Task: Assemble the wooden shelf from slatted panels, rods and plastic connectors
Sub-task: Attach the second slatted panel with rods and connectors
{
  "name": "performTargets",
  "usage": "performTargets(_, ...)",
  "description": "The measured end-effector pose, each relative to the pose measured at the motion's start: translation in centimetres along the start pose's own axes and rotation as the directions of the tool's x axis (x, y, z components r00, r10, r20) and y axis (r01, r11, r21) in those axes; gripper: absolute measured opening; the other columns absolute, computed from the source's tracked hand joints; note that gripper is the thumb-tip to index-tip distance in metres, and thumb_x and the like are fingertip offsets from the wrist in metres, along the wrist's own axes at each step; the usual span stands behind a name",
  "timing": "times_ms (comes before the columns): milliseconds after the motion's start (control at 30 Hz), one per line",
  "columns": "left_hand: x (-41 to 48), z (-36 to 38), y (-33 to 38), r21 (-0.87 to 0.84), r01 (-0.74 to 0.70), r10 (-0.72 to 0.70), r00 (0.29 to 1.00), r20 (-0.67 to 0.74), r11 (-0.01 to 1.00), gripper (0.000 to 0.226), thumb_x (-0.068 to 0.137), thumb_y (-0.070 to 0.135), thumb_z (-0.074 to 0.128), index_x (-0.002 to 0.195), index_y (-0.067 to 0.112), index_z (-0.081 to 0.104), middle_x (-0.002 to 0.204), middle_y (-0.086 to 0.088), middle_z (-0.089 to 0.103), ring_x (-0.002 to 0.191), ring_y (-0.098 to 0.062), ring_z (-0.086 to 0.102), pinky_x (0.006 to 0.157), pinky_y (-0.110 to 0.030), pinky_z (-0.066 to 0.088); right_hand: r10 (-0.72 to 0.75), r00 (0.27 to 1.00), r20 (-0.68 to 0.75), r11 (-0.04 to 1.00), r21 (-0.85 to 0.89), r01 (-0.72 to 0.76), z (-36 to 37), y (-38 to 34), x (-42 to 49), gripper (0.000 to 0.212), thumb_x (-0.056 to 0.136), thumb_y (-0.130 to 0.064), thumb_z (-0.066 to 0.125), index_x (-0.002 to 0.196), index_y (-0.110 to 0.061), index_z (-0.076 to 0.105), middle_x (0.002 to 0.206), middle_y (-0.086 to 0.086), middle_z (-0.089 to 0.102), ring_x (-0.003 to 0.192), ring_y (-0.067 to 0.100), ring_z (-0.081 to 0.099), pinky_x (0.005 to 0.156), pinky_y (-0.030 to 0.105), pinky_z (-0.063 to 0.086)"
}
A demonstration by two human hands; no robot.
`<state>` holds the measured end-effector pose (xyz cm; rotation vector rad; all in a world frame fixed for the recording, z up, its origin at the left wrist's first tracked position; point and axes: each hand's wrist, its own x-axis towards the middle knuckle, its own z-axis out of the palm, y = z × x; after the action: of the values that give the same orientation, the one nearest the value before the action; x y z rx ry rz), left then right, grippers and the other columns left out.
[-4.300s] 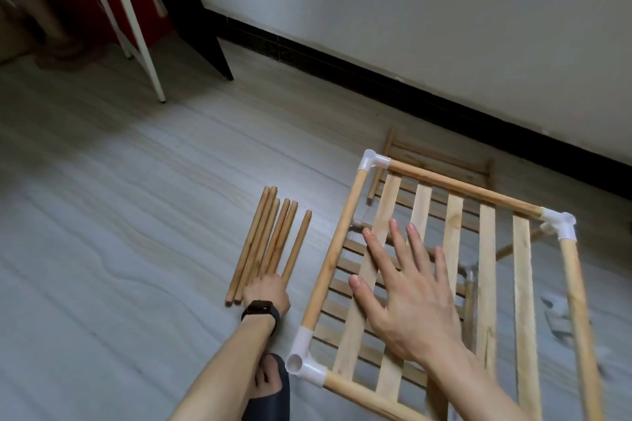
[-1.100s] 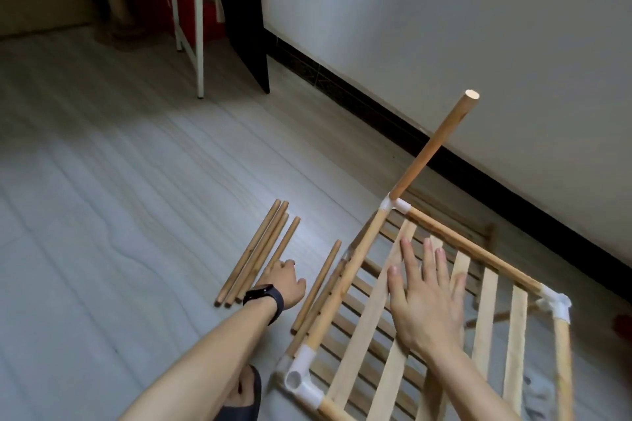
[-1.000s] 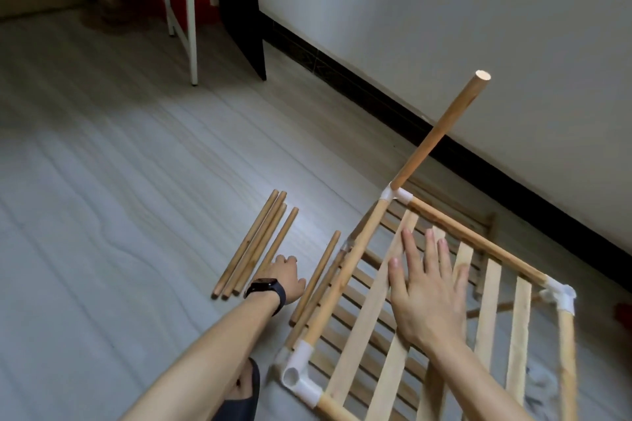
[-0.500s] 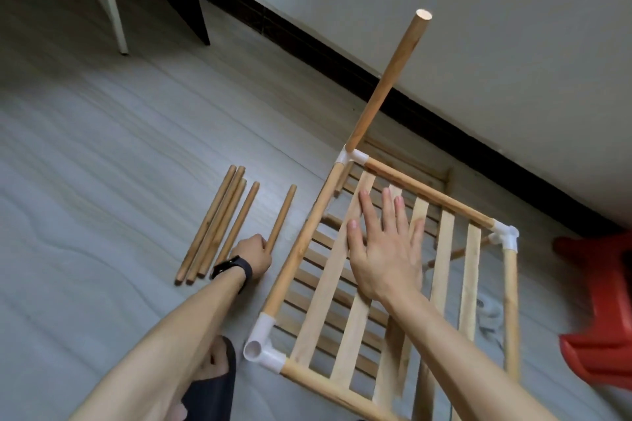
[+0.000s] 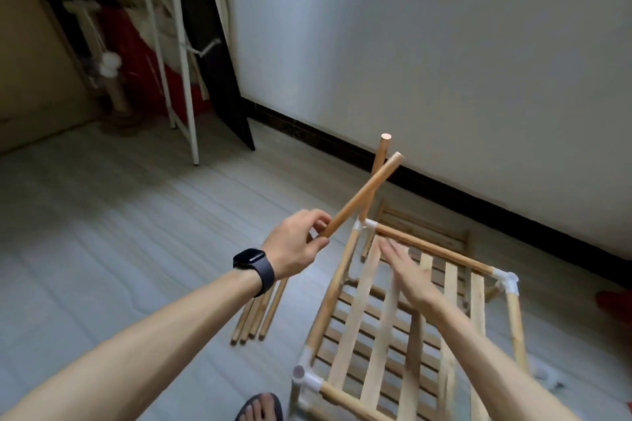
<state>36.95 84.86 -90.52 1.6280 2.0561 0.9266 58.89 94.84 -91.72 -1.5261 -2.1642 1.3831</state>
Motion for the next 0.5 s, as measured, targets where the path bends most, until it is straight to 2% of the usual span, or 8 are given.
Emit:
performTargets(33,-0.2,0.1,1.6,0.038,-0.066,0.065,0.998,0.024,0.997,0.022,0.095,0.031,0.064,0.115,0.036,0.057,0.101,0.019,0.056,0.086,-0.003,0.059,0.076,-0.028,0.056,-0.001,0.999,-0.041,0.959,0.284,0.012,-0.8,-1.2,-1.0,0.11,0.072,-0.097,0.027,0.157,-0.028,0.025,0.162,0.002,0.03,0.148,0.024,0.031,0.121,0.052,0.013)
performTargets(100,-0.2,1.0,4.6,0.149,-0.211,0.199,0.976,0.092,0.966,0.023,0.097,0.029,0.061,0.12,0.033,0.057,0.106,0.014,0.054,0.082,-0.006,0.053,0.068,-0.021,0.049,0.002,0.983,-0.185,0.708,0.695,0.129,-2.9,-2.8,-3.2,0.103,0.077,-0.092,0.03,0.151,-0.021,0.037,0.142,0.006,0.057,0.129,0.025,0.056,0.116,0.053,0.03)
performTargets(167,0.1,2.6,7.2,0.251,-0.352,0.321,0.934,0.156,0.902,0.026,0.098,0.026,0.059,0.124,0.027,0.055,0.109,0.007,0.052,0.08,-0.008,0.047,0.064,-0.025,0.048,0.075,0.945,-0.319,0.399,0.878,0.265,-5.2,-3.6,-4.9,0.087,0.089,-0.08,0.027,0.129,-0.008,0.055,0.11,0.009,0.072,0.105,0.026,0.069,0.101,0.046,0.048)
performTargets(200,0.3,3.6,8.5,0.271,-0.403,0.364,0.913,0.181,0.874,0.027,0.098,0.026,0.059,0.124,0.026,0.055,0.11,0.005,0.053,0.081,-0.01,0.047,0.065,-0.03,0.05,0.147,0.926,-0.347,0.262,0.917,0.302,-6.3,-3.5,-5.5,0.078,0.093,-0.076,0.025,0.109,-0.007,0.059,0.091,0.007,0.07,0.088,0.023,0.07,0.09,0.04,0.051)
performTargets(267,0.9,6.0,10.7,0.282,-0.478,0.417,0.873,0.253,0.832,0.03,0.099,0.028,0.058,0.128,0.025,0.052,0.11,0.002,0.054,0.082,-0.014,0.051,0.064,-0.034,0.051,0.287,0.882,-0.374,0.08,0.927,0.367,-8.8,-2.9,-6.4,0.066,0.094,-0.075,0.025,0.076,-0.017,0.048,0.064,-0.001,0.047,0.058,0.017,0.049,0.07,0.031,0.045)
performTargets(367,1.1,10.8,13.5,0.31,-0.538,0.405,0.821,0.401,0.784,0.042,0.099,0.036,0.055,0.138,0.028,0.043,0.116,-0.002,0.055,0.093,-0.021,0.056,0.069,-0.034,0.047,0.401,0.792,-0.46,0.083,0.879,0.469,-12.0,-0.3,-7.5,0.062,0.09,-0.079,0.024,0.063,-0.024,0.03,0.056,-0.005,0.027,0.048,0.015,0.024,0.054,0.028,0.027)
performTargets(433,0.9,14.3,14.4,0.358,-0.481,0.275,0.825,0.493,0.8,0.058,0.098,0.043,0.054,0.149,0.031,0.029,0.142,-0.006,0.046,0.123,-0.027,0.048,0.096,-0.043,0.045,0.426,0.736,-0.526,0.151,0.844,0.515,-14.1,1.8,-8.3,0.06,0.092,-0.076,0.024,0.061,-0.024,0.026,0.054,-0.005,0.022,0.048,0.015,0.019,0.05,0.027,0.022)
performTargets(500,0.2,17.3,14.5,0.406,-0.381,0.114,0.831,0.545,0.831,0.074,0.098,0.056,0.046,0.158,0.031,0.01,0.165,-0.005,0.015,0.151,-0.028,0.014,0.122,-0.052,0.016,0.443,0.671,-0.594,0.234,0.799,0.553,-16.0,3.6,-8.8,0.056,0.094,-0.068,0.027,0.06,-0.024,0.025,0.052,-0.006,0.021,0.047,0.016,0.017,0.049,0.027,0.021)
